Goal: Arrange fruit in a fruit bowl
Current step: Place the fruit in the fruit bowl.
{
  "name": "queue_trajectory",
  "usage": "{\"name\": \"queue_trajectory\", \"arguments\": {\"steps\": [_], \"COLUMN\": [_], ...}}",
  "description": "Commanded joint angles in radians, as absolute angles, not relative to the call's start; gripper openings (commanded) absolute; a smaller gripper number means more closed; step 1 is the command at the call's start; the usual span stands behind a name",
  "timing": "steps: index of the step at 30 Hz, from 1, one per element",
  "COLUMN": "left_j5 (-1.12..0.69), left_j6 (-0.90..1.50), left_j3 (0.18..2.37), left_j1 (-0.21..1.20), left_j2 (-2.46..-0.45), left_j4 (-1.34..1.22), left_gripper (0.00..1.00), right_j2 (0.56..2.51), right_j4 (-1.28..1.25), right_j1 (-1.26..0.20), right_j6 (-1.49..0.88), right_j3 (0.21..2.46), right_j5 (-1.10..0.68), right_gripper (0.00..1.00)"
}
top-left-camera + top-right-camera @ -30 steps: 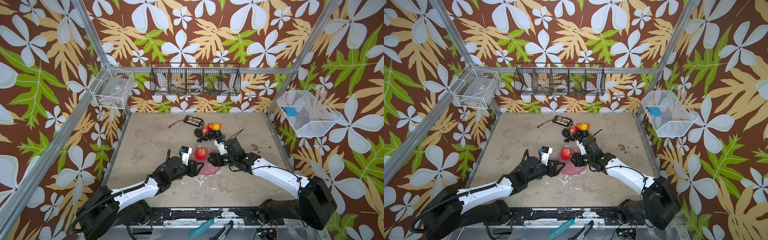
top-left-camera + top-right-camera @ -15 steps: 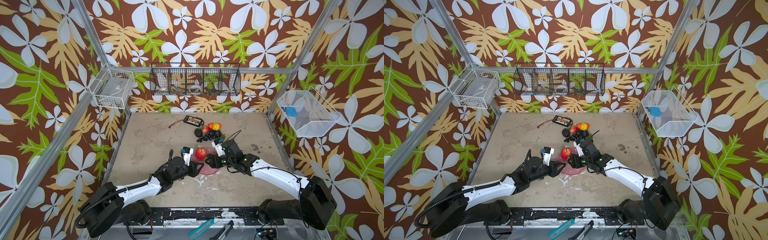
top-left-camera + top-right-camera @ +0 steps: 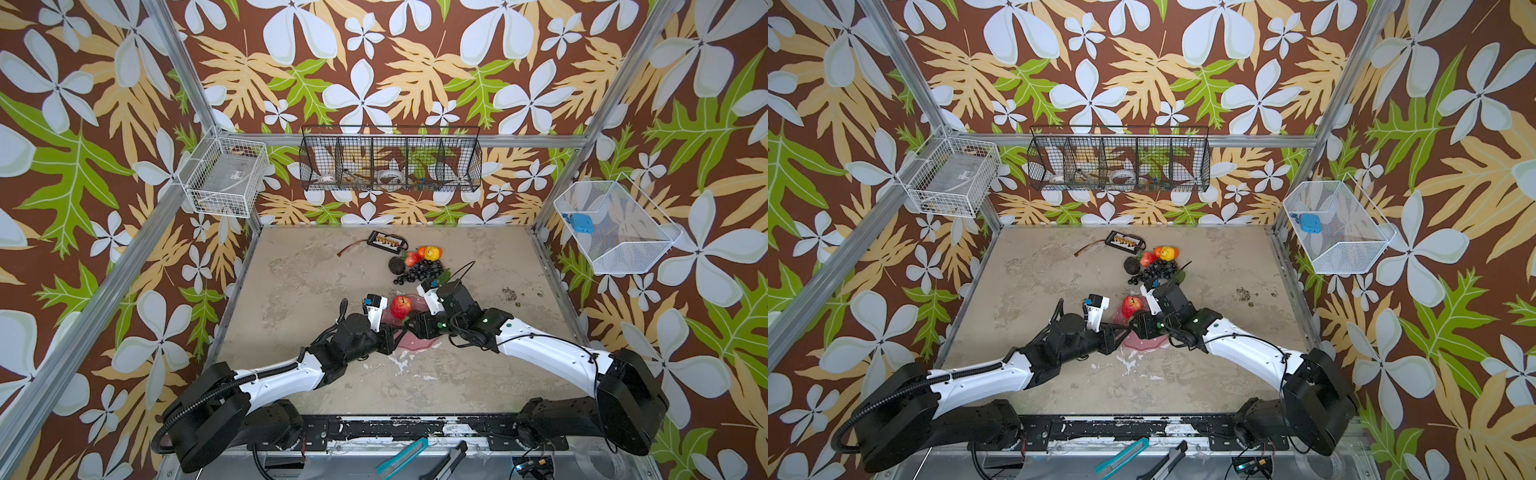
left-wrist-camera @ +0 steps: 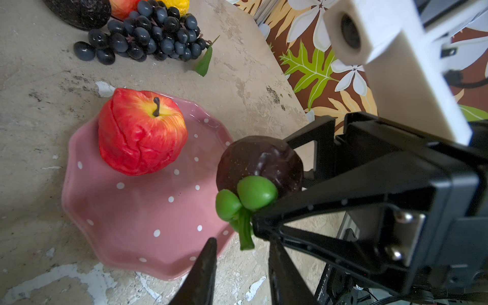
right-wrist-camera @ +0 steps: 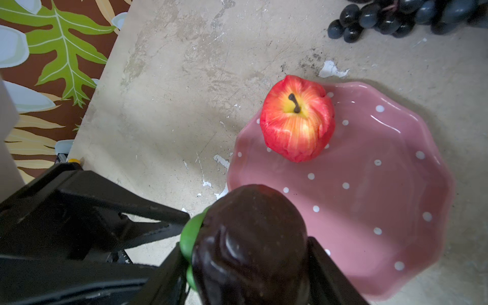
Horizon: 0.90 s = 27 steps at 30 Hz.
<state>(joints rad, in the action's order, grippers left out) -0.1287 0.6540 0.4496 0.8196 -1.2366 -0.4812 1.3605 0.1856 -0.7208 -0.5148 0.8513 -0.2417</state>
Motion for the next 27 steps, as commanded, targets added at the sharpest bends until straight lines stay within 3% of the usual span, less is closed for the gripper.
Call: {"name": "queue_trajectory", "arguments": {"steps": [1, 15, 27], "left_j5": [-0.120, -0.113, -0.123], "left_j6": [0.657, 0.657, 0.665], "left_j3": [0.449, 0.443, 0.436], "left_j1": [0.821, 0.821, 0.821], "left_j2": [-1.240, -1.243, -1.227], "left_j4": [-0.514, -0.515, -0.522], "left_gripper": [0.32, 0.16, 0.08], "right_j2": [1.362, 1.361, 1.368], "right_j4": [0.168, 0.166, 0.159], "right_j1": [-0.730, -0.752, -0.767], "right_j6": [-0.523, -0.531, -0.538], "right_j3": [0.854, 0.851, 0.856], "right_j5": [-0.238, -0.233, -0.225], "right_gripper": [0.61, 0.61, 0.61]}}
